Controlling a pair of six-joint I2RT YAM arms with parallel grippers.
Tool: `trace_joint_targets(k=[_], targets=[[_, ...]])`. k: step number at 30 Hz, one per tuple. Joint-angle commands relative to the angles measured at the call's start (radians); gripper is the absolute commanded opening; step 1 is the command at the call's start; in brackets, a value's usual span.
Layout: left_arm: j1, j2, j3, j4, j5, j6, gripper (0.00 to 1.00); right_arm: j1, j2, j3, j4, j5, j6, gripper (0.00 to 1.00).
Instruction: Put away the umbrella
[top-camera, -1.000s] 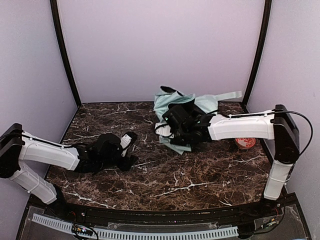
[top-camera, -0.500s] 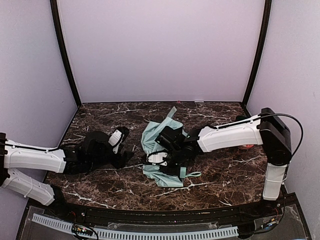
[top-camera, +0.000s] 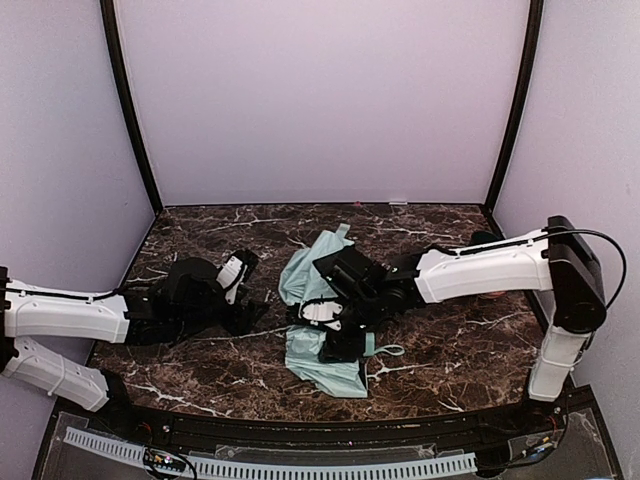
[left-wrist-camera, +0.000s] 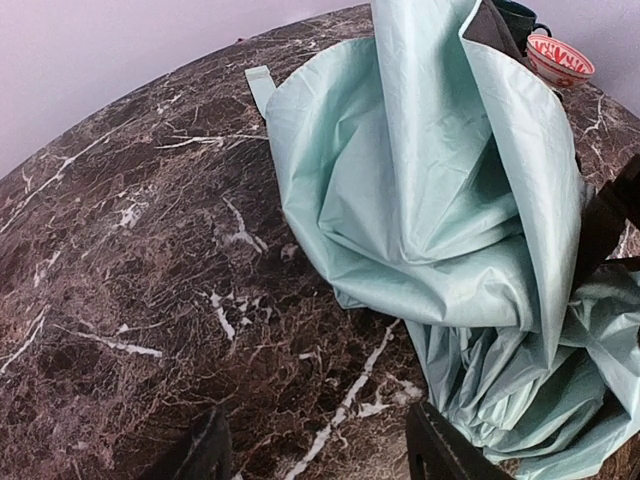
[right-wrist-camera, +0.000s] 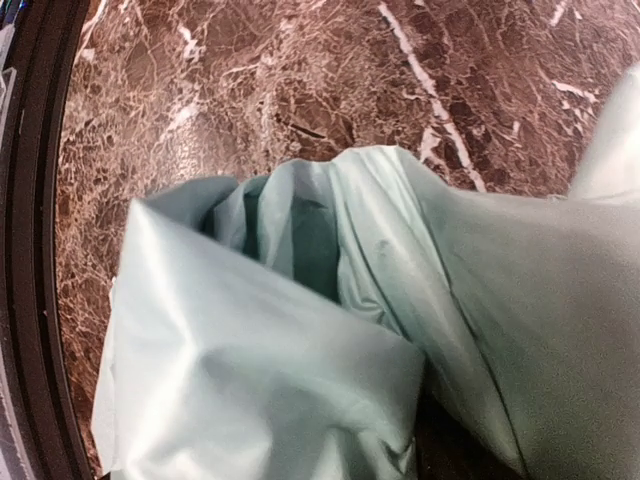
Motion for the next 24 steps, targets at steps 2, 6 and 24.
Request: trace_joint_targets(k=[2, 6, 24], targets=[[0.0, -0.029, 0.028, -0.055, -0.009, -0.025, 0.62, 0.001, -0.103, 0.01, 0.006, 0.002, 0.03, 0.69], [0.001, -0.043, 0.042, -0.104, -0.033, -0.03, 0.63, -0.001, -0.216, -0.024, 0.036, -0.04, 0.042, 0.78], [-0.05, -0.072, 0.078, -0.11, 0.041, 0.028, 0.63, -0.202, -0.116, -0.018, 0.322, 0.069, 0.554, 0.77]])
